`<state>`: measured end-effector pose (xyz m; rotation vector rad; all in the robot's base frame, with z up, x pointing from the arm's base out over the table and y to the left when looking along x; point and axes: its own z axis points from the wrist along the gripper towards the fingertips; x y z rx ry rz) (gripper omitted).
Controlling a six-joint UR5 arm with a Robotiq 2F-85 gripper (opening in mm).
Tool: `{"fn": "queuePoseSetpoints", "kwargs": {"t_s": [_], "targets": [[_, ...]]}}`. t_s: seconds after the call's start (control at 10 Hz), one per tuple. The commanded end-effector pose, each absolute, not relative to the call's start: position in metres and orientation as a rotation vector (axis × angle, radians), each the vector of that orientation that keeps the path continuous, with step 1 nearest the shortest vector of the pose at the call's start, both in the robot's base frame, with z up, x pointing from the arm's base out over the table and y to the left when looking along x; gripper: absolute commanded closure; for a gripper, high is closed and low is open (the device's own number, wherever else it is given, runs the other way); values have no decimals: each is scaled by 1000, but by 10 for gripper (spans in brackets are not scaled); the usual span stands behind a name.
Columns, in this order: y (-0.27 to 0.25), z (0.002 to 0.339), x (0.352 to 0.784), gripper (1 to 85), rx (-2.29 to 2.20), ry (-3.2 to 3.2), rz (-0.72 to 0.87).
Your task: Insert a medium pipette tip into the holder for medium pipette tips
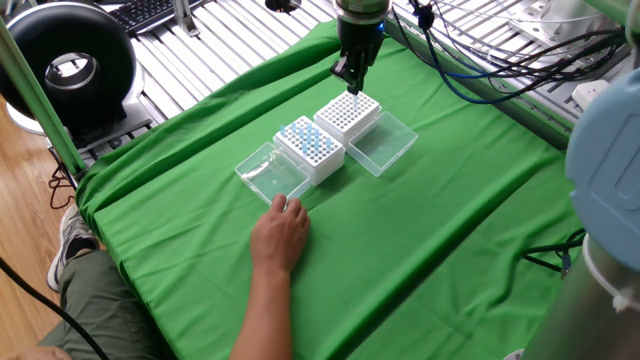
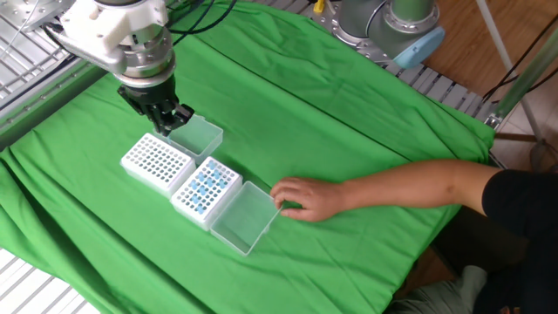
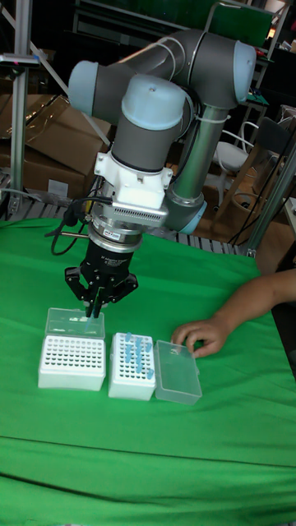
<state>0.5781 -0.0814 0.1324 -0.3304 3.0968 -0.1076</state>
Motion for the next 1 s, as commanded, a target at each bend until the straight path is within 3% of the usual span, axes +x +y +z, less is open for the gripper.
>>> {"fn": "queuePoseSetpoints", "kwargs": {"t_s": [0.0,0.3,0.9], "targets": [[-104,135,603,847,-452,3061,-115],[-129,136,628,847,-580,3006,-189],[-127,126,652,847,-599,2966,-138]]}}
